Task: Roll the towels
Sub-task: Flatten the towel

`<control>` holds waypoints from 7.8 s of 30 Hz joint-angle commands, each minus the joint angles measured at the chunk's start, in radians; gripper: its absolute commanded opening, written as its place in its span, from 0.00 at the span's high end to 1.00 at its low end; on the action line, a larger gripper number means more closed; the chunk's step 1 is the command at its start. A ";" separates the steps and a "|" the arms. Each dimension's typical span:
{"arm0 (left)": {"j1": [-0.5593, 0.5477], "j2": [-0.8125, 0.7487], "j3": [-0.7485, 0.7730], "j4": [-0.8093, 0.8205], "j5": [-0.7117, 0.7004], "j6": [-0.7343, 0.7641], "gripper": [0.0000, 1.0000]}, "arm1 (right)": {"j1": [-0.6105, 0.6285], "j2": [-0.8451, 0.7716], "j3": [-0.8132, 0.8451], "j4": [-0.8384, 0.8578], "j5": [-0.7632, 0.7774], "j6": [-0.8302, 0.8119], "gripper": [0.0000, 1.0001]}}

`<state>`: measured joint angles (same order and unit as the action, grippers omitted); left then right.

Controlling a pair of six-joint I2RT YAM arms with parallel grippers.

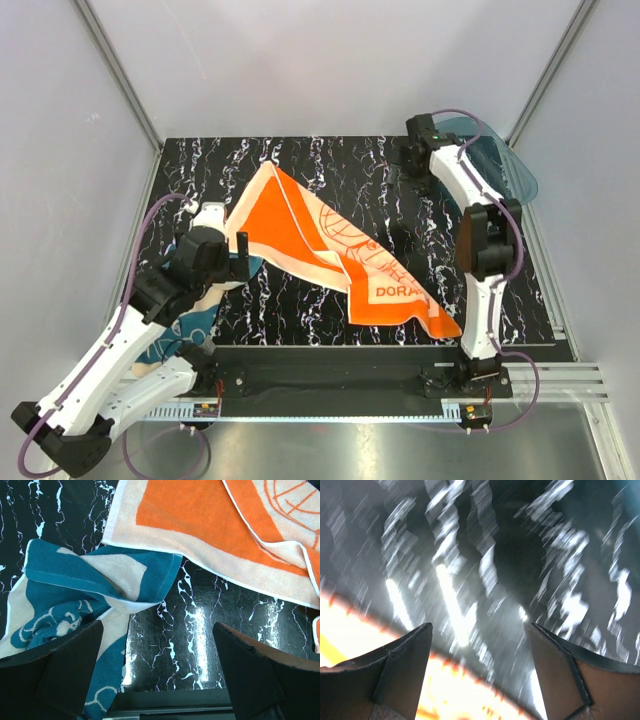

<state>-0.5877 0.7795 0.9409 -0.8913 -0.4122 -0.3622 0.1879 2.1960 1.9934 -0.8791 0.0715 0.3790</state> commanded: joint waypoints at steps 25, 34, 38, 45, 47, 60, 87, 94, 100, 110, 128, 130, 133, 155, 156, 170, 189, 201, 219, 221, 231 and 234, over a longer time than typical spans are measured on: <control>0.006 -0.089 -0.025 0.063 -0.010 0.005 0.01 | 0.831 -0.504 -0.806 0.008 0.169 0.353 0.29; 0.008 -0.095 -0.028 0.065 -0.008 0.006 0.01 | 0.869 -0.449 -0.857 0.081 0.152 0.396 0.31; 0.006 -0.091 -0.028 0.066 -0.007 0.008 0.01 | 0.871 -0.456 -0.915 0.146 0.148 0.408 0.35; 0.006 -0.071 -0.027 0.065 -0.007 0.008 0.01 | 0.871 -0.450 -0.992 0.268 0.129 0.408 0.67; 0.006 -0.062 -0.027 0.063 -0.007 0.008 0.01 | 0.871 -0.461 -1.015 0.287 0.119 0.406 0.75; 0.011 0.134 0.074 0.084 -0.045 -0.011 0.01 | 0.869 -0.873 -0.929 -0.076 0.338 0.412 1.00; 0.678 0.388 -0.234 0.232 0.220 -0.394 0.01 | 0.660 -1.154 -0.955 -0.159 0.389 0.311 1.00; 0.689 0.599 -0.208 0.356 0.263 -0.409 0.17 | 0.657 -1.171 -0.972 -0.147 0.379 0.299 1.00; 0.677 0.569 0.004 0.258 0.167 -0.344 1.00 | 0.653 -1.182 -0.970 -0.156 0.386 0.304 1.00; 0.672 0.802 0.859 0.051 0.079 -0.163 1.00 | 0.625 -1.147 -0.958 -0.146 0.392 0.294 1.00; 0.672 1.336 1.434 0.189 0.087 0.003 0.01 | 0.601 -1.099 -0.930 -0.161 0.387 0.293 1.00; 0.671 1.319 1.321 0.164 0.127 -0.084 0.05 | 0.601 -1.085 -0.936 -0.143 0.375 0.291 1.00; 0.658 1.212 0.993 0.274 0.275 -0.170 0.12 | 0.601 -1.059 -0.941 -0.127 0.367 0.285 1.00; 0.785 1.400 0.935 0.207 0.146 -0.204 0.15 | 0.596 -0.995 -0.932 -0.092 0.338 0.290 1.00; 0.795 1.425 1.014 0.175 0.116 -0.193 0.15 | 0.594 -0.996 -0.933 -0.092 0.341 0.285 1.00; 0.550 1.386 1.140 0.445 0.566 0.054 0.06 | 0.553 -0.987 -0.929 -0.086 0.353 0.261 1.00; 0.477 1.854 1.444 0.506 0.650 -0.158 0.01 | 0.513 -1.030 -0.935 -0.123 0.366 0.255 1.00; 0.480 1.906 1.533 0.482 0.576 -0.175 0.01 | 0.495 -0.980 -0.963 -0.077 0.338 0.227 1.00; 0.470 1.925 1.587 0.408 0.490 -0.127 0.26 | 0.458 -0.932 -0.966 -0.021 0.294 0.173 1.00; 0.467 1.949 1.602 0.396 0.556 -0.141 0.27 | 0.453 -0.932 -0.970 -0.018 0.287 0.167 1.00; 0.448 1.966 1.602 0.321 0.575 -0.193 0.25 | 0.433 -0.944 -0.992 0.000 0.267 0.158 1.00; 0.439 1.968 1.602 0.308 0.567 -0.199 0.77 | 0.432 -0.961 -0.993 -0.006 0.263 0.161 1.00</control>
<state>-0.1284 2.7316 2.5259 -0.5285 0.1242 -0.5507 0.6300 1.2648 1.0023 -0.9047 0.3454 0.5503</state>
